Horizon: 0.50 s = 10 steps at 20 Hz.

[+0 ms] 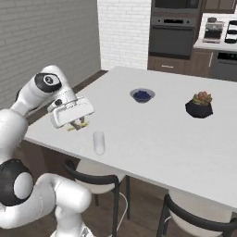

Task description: Take a straw from the drawer in front and place it inside the glass cup on the dining counter.

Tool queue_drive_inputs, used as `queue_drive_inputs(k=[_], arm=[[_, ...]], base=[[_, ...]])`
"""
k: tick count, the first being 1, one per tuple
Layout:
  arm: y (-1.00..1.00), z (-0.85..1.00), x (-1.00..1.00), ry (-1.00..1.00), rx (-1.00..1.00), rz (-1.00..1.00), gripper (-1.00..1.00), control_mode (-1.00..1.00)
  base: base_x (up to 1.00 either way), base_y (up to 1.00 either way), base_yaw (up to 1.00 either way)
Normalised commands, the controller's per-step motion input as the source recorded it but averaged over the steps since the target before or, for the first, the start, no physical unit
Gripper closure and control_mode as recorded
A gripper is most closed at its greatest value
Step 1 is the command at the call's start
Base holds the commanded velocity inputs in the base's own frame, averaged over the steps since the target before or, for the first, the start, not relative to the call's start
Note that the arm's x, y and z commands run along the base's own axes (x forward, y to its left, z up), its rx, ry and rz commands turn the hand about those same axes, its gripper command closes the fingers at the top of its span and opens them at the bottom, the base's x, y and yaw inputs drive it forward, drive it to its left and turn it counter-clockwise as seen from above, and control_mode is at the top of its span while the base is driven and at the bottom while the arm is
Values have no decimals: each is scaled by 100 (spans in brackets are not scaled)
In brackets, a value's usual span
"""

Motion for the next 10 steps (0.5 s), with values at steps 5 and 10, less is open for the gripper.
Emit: queue_drive_inputs(k=[5, 10], arm=[[0, 41, 4, 46, -22, 0, 100, -100], [0, 17, 2, 50, -30, 0, 100, -100]], base=[[0, 0, 0], [0, 0, 0]])
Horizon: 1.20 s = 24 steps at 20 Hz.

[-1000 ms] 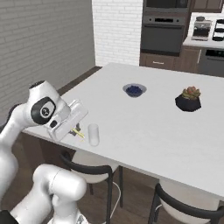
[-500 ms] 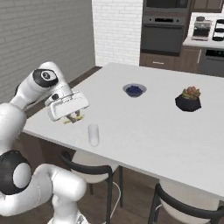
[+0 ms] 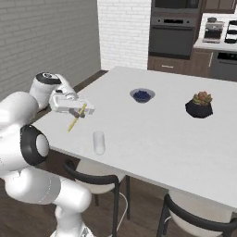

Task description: Take a straw from the drawer in front and place it inside the glass cup on the dining counter.

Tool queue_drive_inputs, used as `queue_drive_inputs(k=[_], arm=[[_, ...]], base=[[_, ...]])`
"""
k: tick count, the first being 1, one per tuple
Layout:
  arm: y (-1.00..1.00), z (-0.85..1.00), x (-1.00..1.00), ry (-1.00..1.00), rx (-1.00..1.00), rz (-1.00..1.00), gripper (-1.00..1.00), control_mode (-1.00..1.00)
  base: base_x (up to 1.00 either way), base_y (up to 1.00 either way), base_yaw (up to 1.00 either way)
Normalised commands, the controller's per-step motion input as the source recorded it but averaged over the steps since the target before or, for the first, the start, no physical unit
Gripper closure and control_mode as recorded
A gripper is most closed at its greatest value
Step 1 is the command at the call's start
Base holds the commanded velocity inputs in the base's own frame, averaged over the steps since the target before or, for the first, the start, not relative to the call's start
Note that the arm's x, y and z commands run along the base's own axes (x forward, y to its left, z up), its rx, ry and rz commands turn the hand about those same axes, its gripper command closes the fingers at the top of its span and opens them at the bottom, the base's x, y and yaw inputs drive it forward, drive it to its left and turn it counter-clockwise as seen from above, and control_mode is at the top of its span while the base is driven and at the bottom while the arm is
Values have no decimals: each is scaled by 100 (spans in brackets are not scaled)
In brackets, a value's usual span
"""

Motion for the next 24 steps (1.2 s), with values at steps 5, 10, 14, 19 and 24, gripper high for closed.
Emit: queue_drive_inputs(k=[5, 10, 14, 19, 24], arm=[[0, 0, -8, 29, -38, 0, 100, -100], [2, 22, -9, -35, -19, 0, 100, -100], [16, 10, 15, -45, -4, 12, 100, -100], [15, 0, 46, -2, -16, 15, 100, -100], [7, 0, 36, 6, -36, 17, 100, -100]], base=[[0, 0, 0], [0, 0, 0], [0, 0, 0], [0, 0, 0], [0, 0, 0]])
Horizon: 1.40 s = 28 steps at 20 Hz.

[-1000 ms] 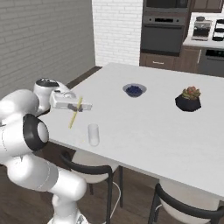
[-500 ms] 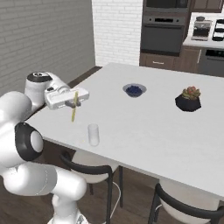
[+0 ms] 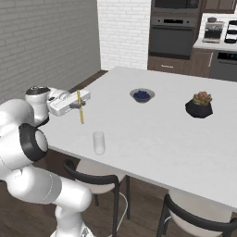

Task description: Take a straw from the drawer in front and place it inside the glass cup on the dining counter.

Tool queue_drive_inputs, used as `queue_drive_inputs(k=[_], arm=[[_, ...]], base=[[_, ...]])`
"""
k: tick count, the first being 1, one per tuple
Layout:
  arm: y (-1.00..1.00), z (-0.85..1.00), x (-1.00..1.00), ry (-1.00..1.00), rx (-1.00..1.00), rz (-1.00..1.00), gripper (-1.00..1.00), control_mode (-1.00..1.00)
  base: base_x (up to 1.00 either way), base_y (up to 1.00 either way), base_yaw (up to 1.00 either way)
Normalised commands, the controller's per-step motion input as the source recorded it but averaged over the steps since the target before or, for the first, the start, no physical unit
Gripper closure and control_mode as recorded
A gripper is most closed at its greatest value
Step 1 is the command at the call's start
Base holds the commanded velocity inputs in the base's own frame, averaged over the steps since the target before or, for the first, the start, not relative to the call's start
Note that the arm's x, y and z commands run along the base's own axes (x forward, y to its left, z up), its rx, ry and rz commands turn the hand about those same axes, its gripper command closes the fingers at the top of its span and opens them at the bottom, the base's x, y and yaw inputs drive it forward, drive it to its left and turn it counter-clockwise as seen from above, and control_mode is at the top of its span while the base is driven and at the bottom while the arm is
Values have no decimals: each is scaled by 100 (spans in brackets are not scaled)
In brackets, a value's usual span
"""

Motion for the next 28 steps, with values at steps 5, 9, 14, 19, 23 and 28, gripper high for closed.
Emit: queue_drive_inputs(k=[5, 9, 14, 19, 23, 28], arm=[[7, -14, 23, -1, -17, 22, 100, -100], [3, -20, 6, -14, -2, 23, 100, -100], [0, -17, 0, -20, 0, 20, 100, -100], [0, -6, 0, 3, 0, 21, 100, -100], [0, -1, 1, 22, -2, 22, 100, -100], [0, -17, 0, 8, -2, 18, 100, -100]], base=[[0, 0, 0], [0, 0, 0], [0, 0, 0], [0, 0, 0], [0, 0, 0], [0, 0, 0]])
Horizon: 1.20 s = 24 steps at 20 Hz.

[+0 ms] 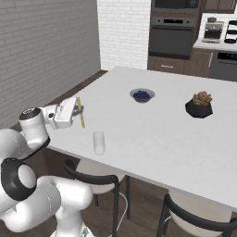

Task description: Take a straw from the drawer in front and place it inside the glass cup on the dining counter.

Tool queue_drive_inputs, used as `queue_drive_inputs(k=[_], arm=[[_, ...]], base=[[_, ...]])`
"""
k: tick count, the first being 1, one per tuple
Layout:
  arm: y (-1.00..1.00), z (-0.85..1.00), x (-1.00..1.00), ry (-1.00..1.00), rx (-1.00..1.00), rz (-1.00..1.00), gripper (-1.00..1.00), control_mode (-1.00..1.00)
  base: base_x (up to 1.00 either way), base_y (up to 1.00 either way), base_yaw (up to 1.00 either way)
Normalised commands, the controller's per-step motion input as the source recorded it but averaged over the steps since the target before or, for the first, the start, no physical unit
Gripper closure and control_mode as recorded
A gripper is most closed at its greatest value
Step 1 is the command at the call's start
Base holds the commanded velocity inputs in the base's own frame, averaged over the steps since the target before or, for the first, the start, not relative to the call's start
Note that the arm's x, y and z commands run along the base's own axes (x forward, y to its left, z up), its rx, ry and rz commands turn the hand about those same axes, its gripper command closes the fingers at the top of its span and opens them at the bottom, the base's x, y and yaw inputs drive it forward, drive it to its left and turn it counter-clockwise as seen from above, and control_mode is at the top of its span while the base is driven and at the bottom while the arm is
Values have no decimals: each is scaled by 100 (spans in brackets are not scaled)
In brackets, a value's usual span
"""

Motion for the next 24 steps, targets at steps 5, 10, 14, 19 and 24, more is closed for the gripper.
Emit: queue_drive_inputs(k=[5, 10, 14, 19, 24], arm=[[0, -21, -3, -1, 0, 10, 100, -100], [0, -10, 0, 0, 0, 5, 100, -100], [0, 0, 0, 3, 0, 2, 100, -100], [0, 0, 0, 2, 0, 0, 100, -100], [-2, 0, 0, 0, 0, 0, 100, -100]], base=[[0, 0, 0], [0, 0, 0], [0, 0, 0], [0, 0, 0], [0, 0, 0]])
